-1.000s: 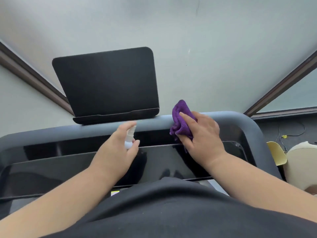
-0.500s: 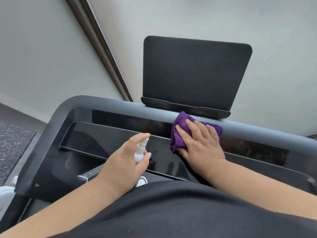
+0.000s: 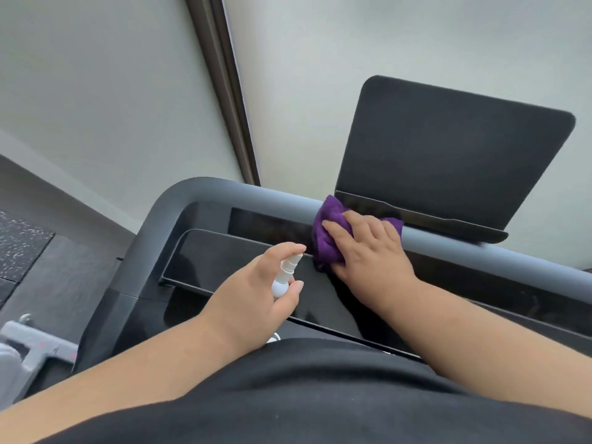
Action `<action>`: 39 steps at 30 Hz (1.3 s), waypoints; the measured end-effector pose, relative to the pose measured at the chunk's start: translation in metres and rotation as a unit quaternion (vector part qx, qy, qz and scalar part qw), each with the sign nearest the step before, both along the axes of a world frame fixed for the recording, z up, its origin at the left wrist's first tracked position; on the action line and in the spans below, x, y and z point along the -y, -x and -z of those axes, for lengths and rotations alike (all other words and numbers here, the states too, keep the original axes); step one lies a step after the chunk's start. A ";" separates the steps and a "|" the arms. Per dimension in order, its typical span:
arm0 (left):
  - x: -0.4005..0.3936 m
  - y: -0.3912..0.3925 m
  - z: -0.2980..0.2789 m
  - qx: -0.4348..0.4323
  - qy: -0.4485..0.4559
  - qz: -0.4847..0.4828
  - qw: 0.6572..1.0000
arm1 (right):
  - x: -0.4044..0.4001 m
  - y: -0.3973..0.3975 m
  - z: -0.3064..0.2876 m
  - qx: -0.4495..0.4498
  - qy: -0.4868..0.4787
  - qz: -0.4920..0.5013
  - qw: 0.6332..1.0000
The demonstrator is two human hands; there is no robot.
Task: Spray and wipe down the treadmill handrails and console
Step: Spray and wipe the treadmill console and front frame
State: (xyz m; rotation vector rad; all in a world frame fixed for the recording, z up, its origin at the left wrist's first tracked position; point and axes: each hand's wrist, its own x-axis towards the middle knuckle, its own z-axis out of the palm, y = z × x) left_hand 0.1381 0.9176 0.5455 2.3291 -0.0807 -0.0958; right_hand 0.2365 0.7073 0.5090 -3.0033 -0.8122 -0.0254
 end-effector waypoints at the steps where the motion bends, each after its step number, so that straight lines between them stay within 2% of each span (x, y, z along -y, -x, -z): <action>1: -0.009 -0.002 0.001 0.002 0.005 0.001 1.000 | 0.001 0.002 0.003 0.006 0.001 0.008 1.000; 7: -0.058 -0.005 0.003 0.007 0.025 0.005 1.000 | -0.066 -0.013 0.003 -0.019 0.053 0.014 0.998; 13: -0.083 -0.010 0.009 0.001 0.043 0.017 0.999 | -0.137 -0.047 -0.008 -0.035 0.051 -0.003 0.998; 18: -0.086 -0.022 0.008 0.010 0.049 0.051 0.997 | -0.092 -0.002 -0.004 -0.029 0.013 0.010 0.999; 21: -0.093 -0.026 0.010 0.011 0.054 0.056 0.997 | -0.071 0.014 0.002 -0.030 0.023 0.013 0.999; 30: -0.088 -0.038 0.012 0.031 0.051 0.081 0.995 | -0.132 -0.050 -0.016 -0.066 0.042 0.036 0.996; 35: -0.089 -0.045 0.013 0.052 0.061 0.097 0.992 | -0.079 0.005 0.000 -0.024 0.002 0.030 0.999; 39: -0.094 -0.047 0.016 0.054 0.084 0.104 0.990 | -0.061 0.015 0.007 -0.020 0.015 0.009 1.000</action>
